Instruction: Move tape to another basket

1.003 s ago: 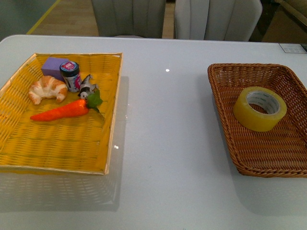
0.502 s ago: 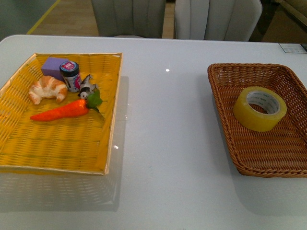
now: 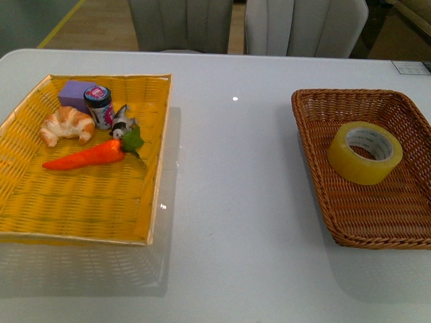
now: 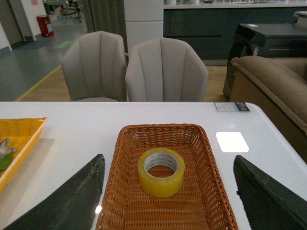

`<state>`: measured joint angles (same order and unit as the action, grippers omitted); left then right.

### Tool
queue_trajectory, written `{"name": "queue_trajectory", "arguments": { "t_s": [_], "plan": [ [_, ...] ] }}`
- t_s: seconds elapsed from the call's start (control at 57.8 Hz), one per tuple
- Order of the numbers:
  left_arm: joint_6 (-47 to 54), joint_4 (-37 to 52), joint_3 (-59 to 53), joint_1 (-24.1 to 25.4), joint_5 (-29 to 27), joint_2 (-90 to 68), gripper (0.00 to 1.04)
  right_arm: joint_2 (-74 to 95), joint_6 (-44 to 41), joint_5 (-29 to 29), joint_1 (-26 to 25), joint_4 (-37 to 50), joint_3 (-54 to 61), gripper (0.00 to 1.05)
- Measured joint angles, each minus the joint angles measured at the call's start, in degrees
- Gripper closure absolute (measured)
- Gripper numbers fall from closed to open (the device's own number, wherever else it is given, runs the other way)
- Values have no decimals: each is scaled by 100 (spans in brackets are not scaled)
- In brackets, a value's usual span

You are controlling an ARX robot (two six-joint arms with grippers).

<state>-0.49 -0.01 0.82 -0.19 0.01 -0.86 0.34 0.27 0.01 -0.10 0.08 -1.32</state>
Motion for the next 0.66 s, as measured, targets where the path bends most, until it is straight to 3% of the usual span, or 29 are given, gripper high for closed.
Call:
{"name": "queue_trajectory", "arguments": {
  "t_s": [0.086,0.138,0.657],
  "plan": [
    [-2,0,0,0,-2,0,14,0,2,0,0,2,0,7],
    [11,0,0,0,-2,0,7,0,0,2,0,2,0,9],
    [11,0,0,0,0,0,9,0,0,0,0,2,2,9]
  ]
}}
